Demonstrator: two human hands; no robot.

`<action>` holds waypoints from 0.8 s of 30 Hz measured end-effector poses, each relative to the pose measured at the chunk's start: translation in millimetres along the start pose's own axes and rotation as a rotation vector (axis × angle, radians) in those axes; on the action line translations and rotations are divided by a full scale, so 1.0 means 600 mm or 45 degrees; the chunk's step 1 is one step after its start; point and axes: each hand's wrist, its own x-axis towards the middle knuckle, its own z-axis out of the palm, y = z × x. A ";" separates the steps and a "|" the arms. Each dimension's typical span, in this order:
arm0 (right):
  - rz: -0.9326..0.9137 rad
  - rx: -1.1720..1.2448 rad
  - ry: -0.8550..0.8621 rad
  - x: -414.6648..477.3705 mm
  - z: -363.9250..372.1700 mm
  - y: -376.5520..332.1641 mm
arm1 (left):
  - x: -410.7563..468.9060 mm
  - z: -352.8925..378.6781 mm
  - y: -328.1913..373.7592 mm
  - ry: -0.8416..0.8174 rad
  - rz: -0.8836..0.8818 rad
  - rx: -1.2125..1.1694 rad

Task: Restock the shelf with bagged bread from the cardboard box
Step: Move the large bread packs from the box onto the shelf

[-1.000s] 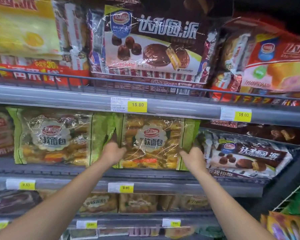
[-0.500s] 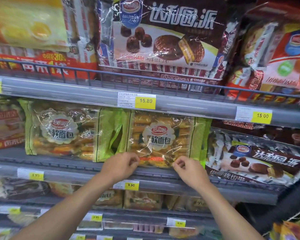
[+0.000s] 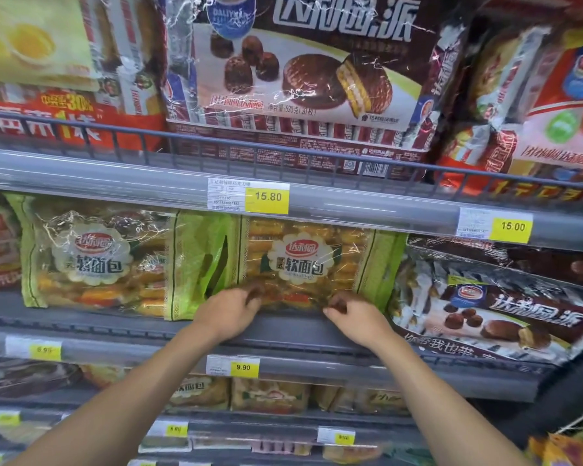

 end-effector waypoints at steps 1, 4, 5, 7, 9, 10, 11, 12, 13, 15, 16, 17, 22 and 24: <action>0.002 0.010 -0.008 0.006 0.000 0.001 | 0.003 -0.001 0.000 0.008 0.012 -0.016; 0.011 0.053 -0.001 0.026 0.002 0.003 | 0.010 -0.004 0.003 0.010 -0.003 -0.018; 0.010 0.062 0.011 0.031 0.003 0.005 | 0.011 -0.004 0.004 0.010 -0.002 -0.021; 0.003 0.076 0.035 0.039 0.006 0.008 | 0.013 -0.004 0.005 0.007 -0.022 -0.035; -0.006 0.094 0.051 0.043 0.008 0.012 | 0.015 -0.004 0.005 0.002 -0.045 -0.053; -0.014 0.098 0.056 0.044 0.009 0.014 | 0.016 -0.004 0.005 -0.005 -0.050 -0.058; -0.019 0.099 0.060 0.044 0.010 0.015 | 0.018 -0.002 0.004 -0.009 -0.049 -0.067; -0.023 0.098 0.065 0.044 0.010 0.016 | 0.018 -0.003 0.003 -0.014 -0.052 -0.077; -0.021 0.096 0.068 0.043 0.011 0.016 | 0.018 -0.002 0.002 -0.015 -0.053 -0.085; -0.014 0.098 0.066 0.040 0.012 0.014 | 0.016 -0.002 0.002 -0.021 -0.052 -0.081; -0.013 0.097 0.063 0.038 0.012 0.014 | 0.015 -0.002 0.002 -0.022 -0.047 -0.079; -0.011 0.093 0.060 0.035 0.011 0.012 | 0.013 -0.001 0.002 -0.021 -0.042 -0.079; -0.008 0.079 0.085 0.009 0.013 0.000 | 0.004 -0.008 0.007 -0.021 0.012 -0.057; -0.012 0.083 0.129 -0.007 0.012 -0.009 | -0.005 -0.015 0.009 -0.021 0.045 -0.045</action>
